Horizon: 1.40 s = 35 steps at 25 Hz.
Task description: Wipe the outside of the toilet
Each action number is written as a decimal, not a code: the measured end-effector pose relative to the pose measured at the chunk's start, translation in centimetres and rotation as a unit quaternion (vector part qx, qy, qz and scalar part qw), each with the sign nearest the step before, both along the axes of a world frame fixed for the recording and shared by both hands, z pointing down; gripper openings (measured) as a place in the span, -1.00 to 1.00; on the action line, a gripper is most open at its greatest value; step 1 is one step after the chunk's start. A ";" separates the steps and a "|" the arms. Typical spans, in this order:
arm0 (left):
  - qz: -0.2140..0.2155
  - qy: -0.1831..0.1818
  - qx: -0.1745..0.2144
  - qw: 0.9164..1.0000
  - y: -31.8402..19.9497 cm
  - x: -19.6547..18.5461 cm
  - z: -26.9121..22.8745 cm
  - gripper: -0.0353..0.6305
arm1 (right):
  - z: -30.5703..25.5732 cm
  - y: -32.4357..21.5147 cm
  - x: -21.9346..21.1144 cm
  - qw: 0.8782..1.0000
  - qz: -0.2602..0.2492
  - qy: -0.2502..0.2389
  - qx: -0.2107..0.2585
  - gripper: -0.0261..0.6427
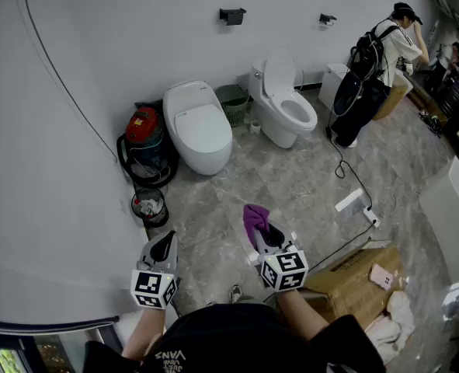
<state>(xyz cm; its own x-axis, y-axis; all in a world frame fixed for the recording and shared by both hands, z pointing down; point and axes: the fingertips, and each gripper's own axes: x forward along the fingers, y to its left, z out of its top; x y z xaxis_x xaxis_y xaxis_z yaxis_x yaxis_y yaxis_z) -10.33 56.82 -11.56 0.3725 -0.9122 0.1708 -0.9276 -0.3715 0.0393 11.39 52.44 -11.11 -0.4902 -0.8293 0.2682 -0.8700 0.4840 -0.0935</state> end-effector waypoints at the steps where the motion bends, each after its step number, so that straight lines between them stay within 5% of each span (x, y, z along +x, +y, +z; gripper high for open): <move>1: -0.001 0.001 0.002 1.000 -0.4 0.0 -0.1 -0.89 | 0.0 -0.2 0.1 1.000 0.001 0.000 0.000 -0.70; 23: -0.038 0.008 -0.021 0.999 -6.5 5.9 2.8 -0.89 | 2.9 -7.7 4.8 0.999 -0.044 -0.015 -0.012 -0.68; 35: -0.042 0.022 -0.036 0.998 -14.5 1.3 4.7 -0.89 | 4.4 -15.8 0.3 0.999 -0.037 -0.016 -0.023 -0.68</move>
